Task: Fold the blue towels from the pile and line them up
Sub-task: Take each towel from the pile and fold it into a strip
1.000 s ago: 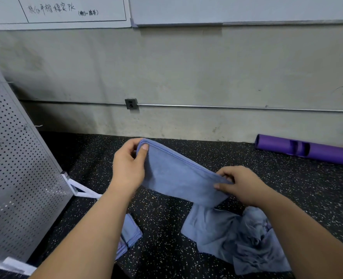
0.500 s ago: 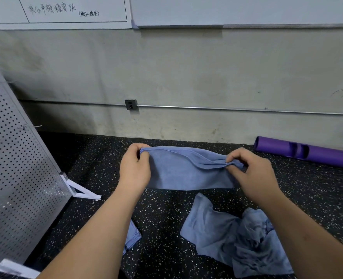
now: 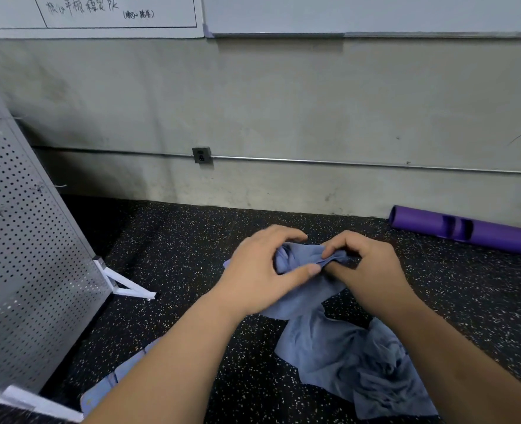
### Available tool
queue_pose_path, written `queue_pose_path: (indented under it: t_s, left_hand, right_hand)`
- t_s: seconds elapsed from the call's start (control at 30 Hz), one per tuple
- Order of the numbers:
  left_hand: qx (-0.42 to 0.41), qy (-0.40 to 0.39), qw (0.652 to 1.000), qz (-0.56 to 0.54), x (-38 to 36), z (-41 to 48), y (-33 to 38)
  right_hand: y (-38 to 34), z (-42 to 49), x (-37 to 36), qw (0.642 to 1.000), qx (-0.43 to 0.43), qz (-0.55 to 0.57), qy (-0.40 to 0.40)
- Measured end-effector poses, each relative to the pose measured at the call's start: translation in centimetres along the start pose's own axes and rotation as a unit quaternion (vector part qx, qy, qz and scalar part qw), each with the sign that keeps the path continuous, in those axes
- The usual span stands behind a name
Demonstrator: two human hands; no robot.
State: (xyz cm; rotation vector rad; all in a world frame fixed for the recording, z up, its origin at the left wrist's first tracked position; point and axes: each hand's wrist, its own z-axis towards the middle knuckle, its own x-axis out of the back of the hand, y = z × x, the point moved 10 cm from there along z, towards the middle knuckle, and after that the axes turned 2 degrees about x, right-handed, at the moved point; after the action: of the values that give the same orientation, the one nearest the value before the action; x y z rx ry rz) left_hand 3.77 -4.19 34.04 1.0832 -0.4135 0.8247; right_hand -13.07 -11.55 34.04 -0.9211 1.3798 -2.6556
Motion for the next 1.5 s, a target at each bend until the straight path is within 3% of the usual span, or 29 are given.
queue_pose_path:
  t_s: [0.13,0.43,0.6,1.1,1.5]
  left_hand:
    - [0.013,-0.045,0.999,0.010,-1.9,-0.1,0.2]
    - [0.105,-0.043,0.991,-0.077,-2.7,-0.3,-1.7]
    - [0.126,-0.007,0.982,-0.140,-2.4,-0.1,-2.7]
    - [0.163,0.004,0.952,-0.260,-2.6,-0.1,-2.8]
    - [0.171,0.031,0.939,-0.298,-2.5,-0.2,-3.5]
  right_hand:
    - [-0.2,-0.2,-0.3,1.000,-0.010,0.018,-0.021]
    - [-0.1,-0.1,-0.2,1.000,0.001,-0.012,-0.023]
    - [-0.8,0.2,0.4,0.999,0.038,-0.034,0.013]
    - [0.4,0.0,1.9,0.993,-0.025,0.039,0.110]
    - [1.2,-0.1,-0.8,0.997,-0.038,0.059,0.041]
